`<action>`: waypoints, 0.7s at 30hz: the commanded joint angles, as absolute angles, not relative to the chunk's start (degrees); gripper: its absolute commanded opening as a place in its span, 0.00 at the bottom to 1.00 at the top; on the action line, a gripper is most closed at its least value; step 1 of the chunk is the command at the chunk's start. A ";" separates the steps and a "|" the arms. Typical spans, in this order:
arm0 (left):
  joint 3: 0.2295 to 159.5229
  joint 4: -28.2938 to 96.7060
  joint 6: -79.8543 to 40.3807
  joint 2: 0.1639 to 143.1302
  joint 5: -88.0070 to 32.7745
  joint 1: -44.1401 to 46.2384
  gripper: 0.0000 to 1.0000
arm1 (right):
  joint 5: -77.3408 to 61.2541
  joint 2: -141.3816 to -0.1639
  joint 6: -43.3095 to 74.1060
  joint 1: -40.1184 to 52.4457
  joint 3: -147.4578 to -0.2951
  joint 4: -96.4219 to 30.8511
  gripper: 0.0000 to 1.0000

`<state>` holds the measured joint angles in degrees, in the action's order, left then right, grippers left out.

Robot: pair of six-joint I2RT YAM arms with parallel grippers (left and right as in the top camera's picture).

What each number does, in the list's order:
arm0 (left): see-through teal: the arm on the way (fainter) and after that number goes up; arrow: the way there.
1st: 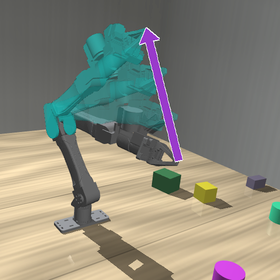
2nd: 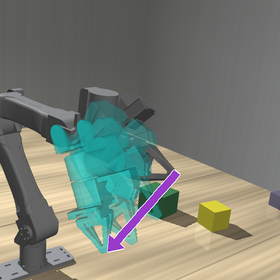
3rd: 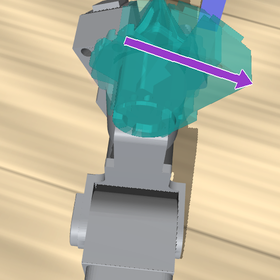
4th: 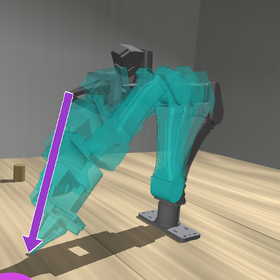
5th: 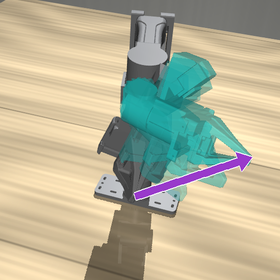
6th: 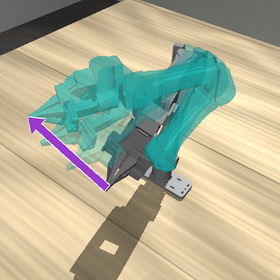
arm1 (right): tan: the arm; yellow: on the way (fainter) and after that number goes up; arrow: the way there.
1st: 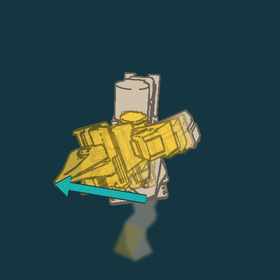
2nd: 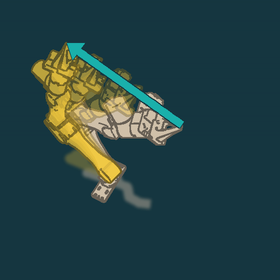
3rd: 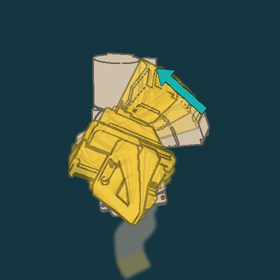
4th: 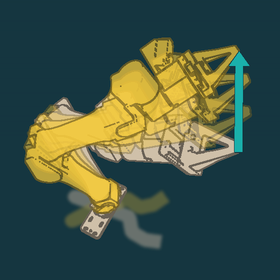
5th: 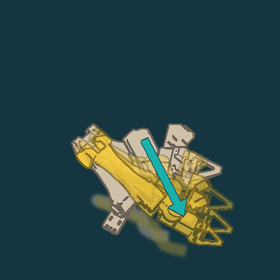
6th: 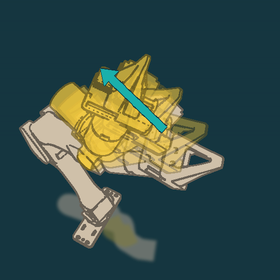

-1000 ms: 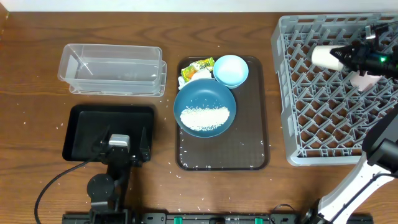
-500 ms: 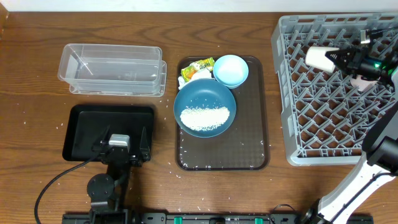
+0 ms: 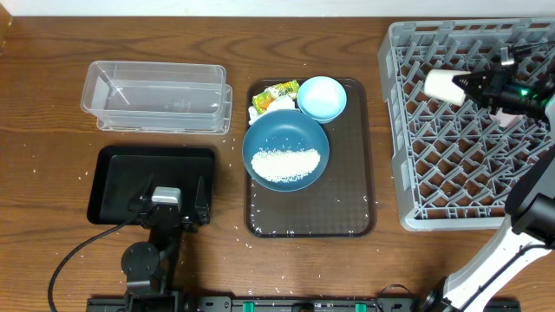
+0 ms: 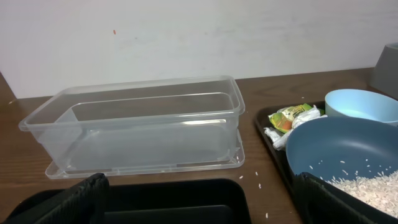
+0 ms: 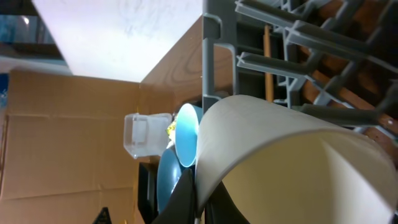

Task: Sort waste into correct bins and load items into the dishwasher rack
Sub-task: 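Lower the white cup into the rack and open the right gripper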

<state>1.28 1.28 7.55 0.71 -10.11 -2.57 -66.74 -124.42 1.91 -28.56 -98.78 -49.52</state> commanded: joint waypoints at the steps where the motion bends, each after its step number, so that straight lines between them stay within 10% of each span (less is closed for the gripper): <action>1: 0.23 3.16 7.90 0.67 -10.68 -2.81 0.96 | -49.52 -126.76 2.55 -31.16 -97.49 -50.30 0.02; 21: 0.23 3.16 7.90 0.67 -10.68 -2.81 0.96 | -34.83 -123.52 5.98 -33.30 -97.58 -54.54 0.10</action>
<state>1.28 1.28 7.55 0.71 -10.11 -2.57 -57.95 -122.28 3.36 -31.14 -99.59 -53.74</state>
